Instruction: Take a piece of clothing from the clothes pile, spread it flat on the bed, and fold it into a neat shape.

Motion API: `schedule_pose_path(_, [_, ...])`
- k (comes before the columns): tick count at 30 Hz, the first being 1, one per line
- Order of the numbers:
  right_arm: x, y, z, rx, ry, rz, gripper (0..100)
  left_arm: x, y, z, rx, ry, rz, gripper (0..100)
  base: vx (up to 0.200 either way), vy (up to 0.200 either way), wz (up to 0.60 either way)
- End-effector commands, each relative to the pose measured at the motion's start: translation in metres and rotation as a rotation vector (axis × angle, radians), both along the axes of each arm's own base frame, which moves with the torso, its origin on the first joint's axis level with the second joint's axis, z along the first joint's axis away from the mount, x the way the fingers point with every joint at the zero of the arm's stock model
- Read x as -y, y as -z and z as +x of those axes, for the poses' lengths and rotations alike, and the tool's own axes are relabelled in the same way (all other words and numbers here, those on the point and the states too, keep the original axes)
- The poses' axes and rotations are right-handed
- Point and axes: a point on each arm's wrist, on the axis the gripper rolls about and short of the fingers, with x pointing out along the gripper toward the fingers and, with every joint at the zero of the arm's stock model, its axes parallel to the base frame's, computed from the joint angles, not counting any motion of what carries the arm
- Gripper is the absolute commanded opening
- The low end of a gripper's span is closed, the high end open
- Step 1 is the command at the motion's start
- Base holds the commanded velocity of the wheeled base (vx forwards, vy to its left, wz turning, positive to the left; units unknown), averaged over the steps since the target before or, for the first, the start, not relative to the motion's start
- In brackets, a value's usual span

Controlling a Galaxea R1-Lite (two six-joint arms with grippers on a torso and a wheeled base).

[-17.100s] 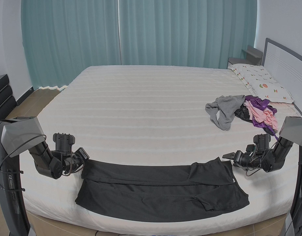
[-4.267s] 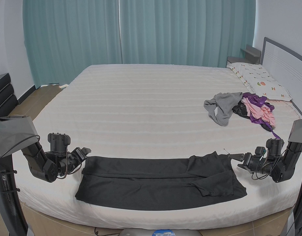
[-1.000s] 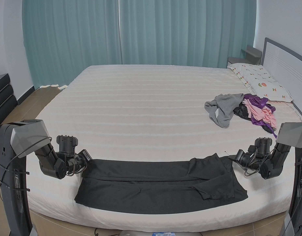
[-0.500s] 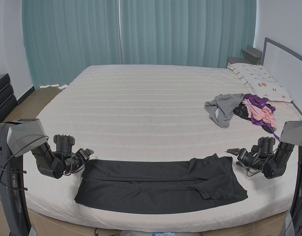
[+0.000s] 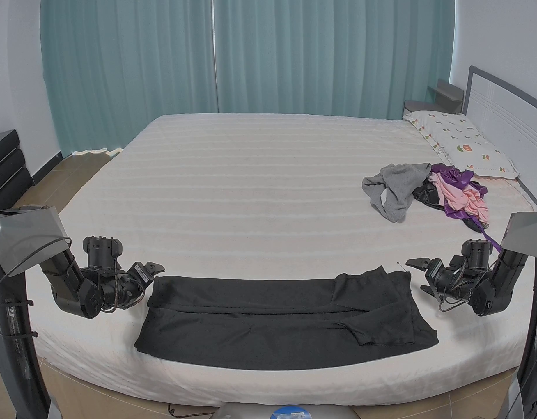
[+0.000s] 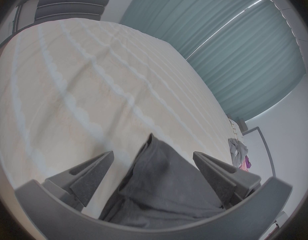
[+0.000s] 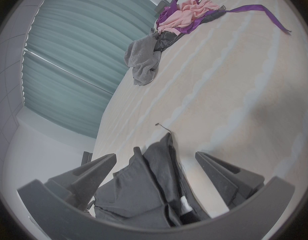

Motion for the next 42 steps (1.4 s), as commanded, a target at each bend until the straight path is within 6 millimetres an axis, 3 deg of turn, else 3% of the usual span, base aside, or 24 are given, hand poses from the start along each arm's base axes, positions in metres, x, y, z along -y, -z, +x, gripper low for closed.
schedule_pose_path(1, [0.0, -0.001, 0.0, 0.004, -0.001, 0.0, 100, 0.005, -0.007, -0.001, 0.02, 0.026, -0.008, 100, -0.2, 0.0, 0.0])
schedule_pose_path(8, [-0.002, -0.001, 0.0, 0.004, -0.006, -0.001, 100, 0.007, -0.009, 0.009, 0.054, 0.089, -0.025, 100, 0.0, 0.0, 0.0])
schedule_pose_path(20, [-0.005, 0.001, 0.0, -0.001, -0.016, -0.004, 100, 0.008, 0.031, 0.021, 0.091, 0.209, 0.109, 100, 0.0, 0.0, 0.0])
schedule_pose_path(42, [-0.007, 0.001, 0.001, 0.004, -0.019, -0.008, 100, 0.017, 0.037, 0.02, 0.094, 0.269, 0.144, 100, 0.0, 0.0, 0.0])
